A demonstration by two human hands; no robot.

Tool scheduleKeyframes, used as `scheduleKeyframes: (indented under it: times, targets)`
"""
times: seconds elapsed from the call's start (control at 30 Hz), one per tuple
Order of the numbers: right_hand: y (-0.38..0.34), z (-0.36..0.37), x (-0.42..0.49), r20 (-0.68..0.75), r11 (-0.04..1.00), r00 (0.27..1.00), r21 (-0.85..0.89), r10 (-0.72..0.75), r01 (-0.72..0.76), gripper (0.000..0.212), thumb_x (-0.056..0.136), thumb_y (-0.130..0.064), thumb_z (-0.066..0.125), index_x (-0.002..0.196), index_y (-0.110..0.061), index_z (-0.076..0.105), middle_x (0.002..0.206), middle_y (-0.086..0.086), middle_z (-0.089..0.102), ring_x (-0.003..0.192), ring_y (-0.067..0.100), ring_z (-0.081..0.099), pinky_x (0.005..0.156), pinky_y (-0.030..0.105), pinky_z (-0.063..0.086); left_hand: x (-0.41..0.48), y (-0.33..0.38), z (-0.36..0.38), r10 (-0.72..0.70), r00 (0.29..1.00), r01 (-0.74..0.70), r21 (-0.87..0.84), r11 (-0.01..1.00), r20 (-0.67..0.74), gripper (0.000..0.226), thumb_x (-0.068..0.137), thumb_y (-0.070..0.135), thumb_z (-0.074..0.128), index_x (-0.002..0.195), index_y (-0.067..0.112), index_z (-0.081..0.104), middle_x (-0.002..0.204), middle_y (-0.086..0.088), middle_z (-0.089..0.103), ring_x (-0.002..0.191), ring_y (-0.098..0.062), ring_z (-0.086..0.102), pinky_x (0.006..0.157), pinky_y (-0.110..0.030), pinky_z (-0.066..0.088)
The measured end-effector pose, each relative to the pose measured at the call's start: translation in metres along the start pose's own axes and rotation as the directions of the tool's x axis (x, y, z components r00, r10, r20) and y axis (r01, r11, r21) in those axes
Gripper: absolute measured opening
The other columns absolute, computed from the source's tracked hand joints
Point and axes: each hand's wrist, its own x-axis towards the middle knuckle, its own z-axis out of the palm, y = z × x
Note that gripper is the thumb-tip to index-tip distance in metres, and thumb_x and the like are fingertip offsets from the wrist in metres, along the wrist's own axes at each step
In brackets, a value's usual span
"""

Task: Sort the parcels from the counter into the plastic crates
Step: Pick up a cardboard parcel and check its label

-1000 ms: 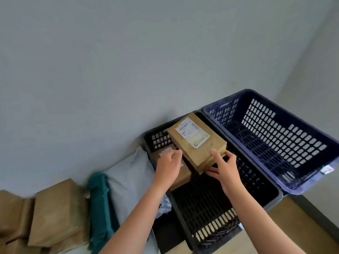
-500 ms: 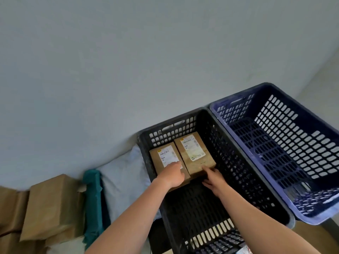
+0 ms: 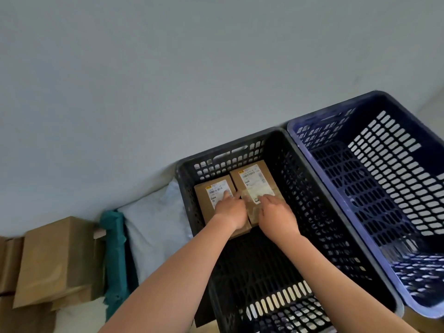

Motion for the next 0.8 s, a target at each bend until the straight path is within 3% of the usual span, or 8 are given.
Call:
scheduleKeyframes:
  times: [0.07,0.17,0.43,0.5,0.57,0.67,0.73,0.8]
  targets:
    - [-0.003,0.012,0.003,0.150,0.994,0.988,-0.097,-0.035,0.050,0.059,0.102,-0.015,0.051,0.159,-0.012,0.036,0.166,0.011,0.035,0.154,0.030,0.031,0.126,0.042,0.027,0.002,0.000,0.002,0.003,1.000,-0.002,-0.044,0.999,0.022,0.074,0.099,-0.001,0.040,0.167,0.020,0.022,0.177,-0.003,-0.001,0.160,-0.041,-0.003,0.127,-0.057,0.023]
    - [-0.005,0.022,0.006,0.267,0.978,0.964,-0.202,0.000,0.056,0.070,0.105,-0.018,0.047,0.166,-0.011,0.014,0.174,0.015,0.009,0.161,0.033,0.010,0.131,0.042,0.013,0.006,0.004,0.008,-0.016,0.999,0.018,-0.048,0.999,0.051,0.076,0.100,-0.002,0.042,0.168,0.013,0.012,0.176,-0.007,-0.010,0.159,-0.045,-0.010,0.128,-0.063,0.012]
    - [-0.005,0.016,0.013,0.399,0.971,0.917,-0.218,0.001,0.094,0.071,0.110,-0.018,0.042,0.167,-0.014,-0.001,0.175,0.015,-0.002,0.162,0.032,0.006,0.128,0.039,0.017,0.015,0.040,0.011,-0.107,0.994,0.104,0.176,0.979,0.009,0.057,0.109,0.013,0.039,0.163,0.003,0.025,0.172,-0.024,0.007,0.153,-0.055,0.009,0.126,-0.062,0.015]
    - [0.001,0.014,0.017,0.443,0.979,0.897,-0.175,-0.012,0.100,0.069,0.110,-0.016,0.041,0.168,-0.017,0.004,0.175,0.012,0.001,0.162,0.031,0.009,0.127,0.042,0.023,0.014,0.039,0.009,-0.109,0.994,0.105,0.157,0.982,0.017,0.058,0.107,0.014,0.046,0.162,0.004,0.029,0.171,-0.026,0.010,0.151,-0.058,0.013,0.125,-0.061,0.017]
    - [0.005,0.004,0.021,0.468,0.994,0.883,-0.098,0.004,0.048,0.062,0.107,-0.016,0.041,0.166,-0.021,0.021,0.173,0.013,0.017,0.157,0.033,0.027,0.120,0.047,0.038,0.010,0.033,0.009,-0.094,0.995,0.092,0.123,0.988,0.011,0.062,0.103,0.021,0.053,0.160,0.007,0.035,0.170,-0.024,0.016,0.148,-0.055,0.018,0.125,-0.058,0.019]
    - [-0.001,-0.028,0.020,0.406,0.988,0.913,0.117,0.042,-0.098,0.044,0.109,-0.018,0.040,0.152,-0.013,0.049,0.156,0.015,0.051,0.137,0.032,0.053,0.112,0.040,0.045,-0.010,0.017,-0.004,-0.056,0.998,0.059,-0.124,0.991,0.022,0.053,0.106,0.020,0.046,0.158,0.013,0.041,0.168,-0.015,0.027,0.152,-0.046,0.019,0.125,-0.054,0.025]
    - [-0.009,-0.053,0.014,0.297,0.933,0.953,0.324,0.058,-0.158,0.045,0.112,-0.023,0.040,0.155,-0.013,0.048,0.158,0.010,0.050,0.144,0.028,0.048,0.115,0.034,0.037,-0.026,0.011,-0.017,-0.027,0.998,0.006,-0.398,0.917,-0.048,0.052,0.109,0.022,0.045,0.160,0.015,0.038,0.168,-0.011,0.032,0.155,-0.038,0.024,0.125,-0.049,0.028]
    - [-0.016,-0.079,-0.002,0.113,0.813,0.992,0.571,0.063,-0.117,0.046,0.113,-0.029,0.042,0.157,-0.019,0.046,0.159,0.002,0.050,0.146,0.019,0.046,0.120,0.033,0.034,-0.048,0.011,-0.033,-0.018,0.972,-0.130,-0.602,0.788,-0.234,0.052,0.111,0.029,0.046,0.161,0.021,0.037,0.167,-0.004,0.036,0.153,-0.026,0.035,0.120,-0.037,0.034]
